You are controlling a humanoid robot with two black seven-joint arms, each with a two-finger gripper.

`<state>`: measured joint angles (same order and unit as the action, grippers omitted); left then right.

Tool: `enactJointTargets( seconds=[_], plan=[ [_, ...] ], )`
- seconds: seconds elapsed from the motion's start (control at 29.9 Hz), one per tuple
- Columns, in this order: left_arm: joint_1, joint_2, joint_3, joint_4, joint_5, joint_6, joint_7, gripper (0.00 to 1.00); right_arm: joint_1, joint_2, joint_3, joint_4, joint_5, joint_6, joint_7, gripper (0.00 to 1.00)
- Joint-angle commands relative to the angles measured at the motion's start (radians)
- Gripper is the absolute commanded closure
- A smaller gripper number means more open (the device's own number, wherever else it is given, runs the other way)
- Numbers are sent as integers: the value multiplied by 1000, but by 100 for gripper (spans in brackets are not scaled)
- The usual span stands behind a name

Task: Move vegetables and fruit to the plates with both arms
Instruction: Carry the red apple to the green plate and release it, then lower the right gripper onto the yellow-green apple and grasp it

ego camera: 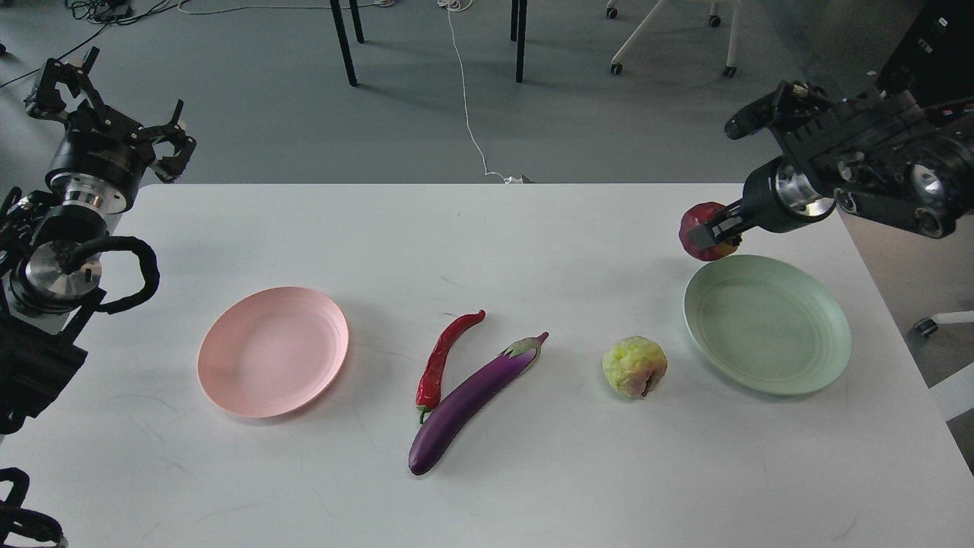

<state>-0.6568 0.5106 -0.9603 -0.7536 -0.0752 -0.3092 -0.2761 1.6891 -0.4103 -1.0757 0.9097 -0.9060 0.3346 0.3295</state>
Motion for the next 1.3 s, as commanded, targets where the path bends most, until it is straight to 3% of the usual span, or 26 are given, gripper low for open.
enactJointTargets(
  seconds=[0.0, 0.23, 0.43, 0.57, 0.8, 0.9, 1.27],
  plan=[
    [0, -12, 0, 0, 0, 2, -2, 2, -51, -90, 2, 11, -27, -5, 0, 56],
    [-1, -21, 0, 0, 2, 4, 0, 2, -164, -120, -1, 3, -50, -94, -1, 46],
    [-1, -20, 0, 0, 0, 4, -2, 2, -167, -125, 10, 2, -47, -98, -1, 12],
    [-1, -20, 0, 0, -2, 4, -2, 2, -167, -127, 10, 3, -45, -97, 0, 4],
    [-1, -12, -2, 0, -2, 4, -2, 2, -96, -133, 121, 27, -31, -91, 2, 2],
    [-1, -12, 0, -1, -2, 4, -2, 2, -31, -121, 171, 119, -28, -86, 0, 2],
    [-1, -6, 0, 0, -2, 4, -2, 2, 29, 27, 92, 321, 62, -69, 9, 4]
  ],
)
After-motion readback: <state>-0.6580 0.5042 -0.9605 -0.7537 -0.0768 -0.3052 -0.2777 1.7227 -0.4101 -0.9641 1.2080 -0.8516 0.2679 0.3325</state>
